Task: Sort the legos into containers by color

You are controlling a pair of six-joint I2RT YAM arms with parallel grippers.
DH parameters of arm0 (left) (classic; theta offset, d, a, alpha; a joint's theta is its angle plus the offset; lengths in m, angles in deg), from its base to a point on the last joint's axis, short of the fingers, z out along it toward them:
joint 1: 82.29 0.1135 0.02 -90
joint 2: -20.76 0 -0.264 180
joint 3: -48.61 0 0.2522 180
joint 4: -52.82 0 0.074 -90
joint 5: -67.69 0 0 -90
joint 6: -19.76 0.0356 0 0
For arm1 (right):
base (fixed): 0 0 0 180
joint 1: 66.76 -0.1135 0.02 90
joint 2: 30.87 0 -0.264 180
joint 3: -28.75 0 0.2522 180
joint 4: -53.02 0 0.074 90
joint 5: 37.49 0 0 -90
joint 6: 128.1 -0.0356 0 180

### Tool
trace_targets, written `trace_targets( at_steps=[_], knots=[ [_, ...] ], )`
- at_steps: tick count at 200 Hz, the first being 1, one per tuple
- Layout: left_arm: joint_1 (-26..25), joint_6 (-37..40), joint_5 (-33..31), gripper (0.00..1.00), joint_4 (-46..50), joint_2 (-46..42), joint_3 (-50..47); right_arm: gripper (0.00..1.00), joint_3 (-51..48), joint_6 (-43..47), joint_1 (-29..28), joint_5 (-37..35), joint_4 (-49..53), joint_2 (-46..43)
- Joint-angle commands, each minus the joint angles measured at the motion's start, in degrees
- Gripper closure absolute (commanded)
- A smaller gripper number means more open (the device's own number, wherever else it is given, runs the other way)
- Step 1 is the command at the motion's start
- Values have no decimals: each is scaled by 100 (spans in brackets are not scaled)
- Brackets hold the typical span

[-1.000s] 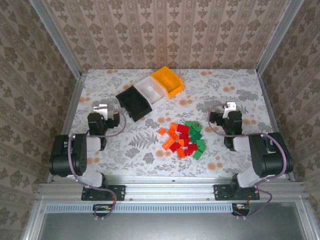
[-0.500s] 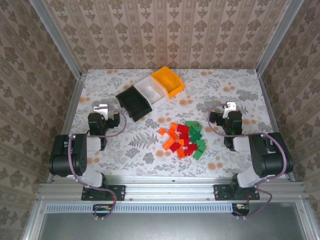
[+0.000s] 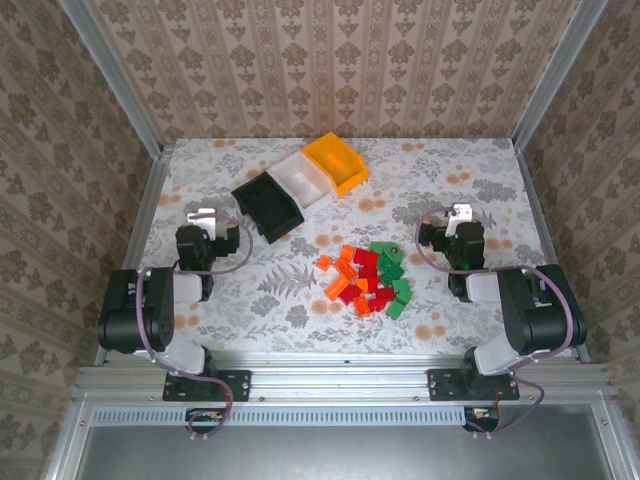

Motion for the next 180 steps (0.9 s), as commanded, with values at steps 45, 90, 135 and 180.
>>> trace_targets(
  at_steps=[45, 90, 135, 180],
  knots=[
    [-24, 80, -27, 0, -19, -55, 37, 0, 102, 5, 33, 123, 56, -3],
    [54, 11, 44, 0, 13, -43, 61, 0, 101, 5, 34, 123, 56, -2],
    [-145, -24, -809, 0, 1434, -826, 484, 0, 101, 5, 31, 128, 56, -4],
    [-331, -2926, -1750, 0, 5802, -1742, 2946, 0, 113, -6, 42, 146, 74, 7]
  ],
)
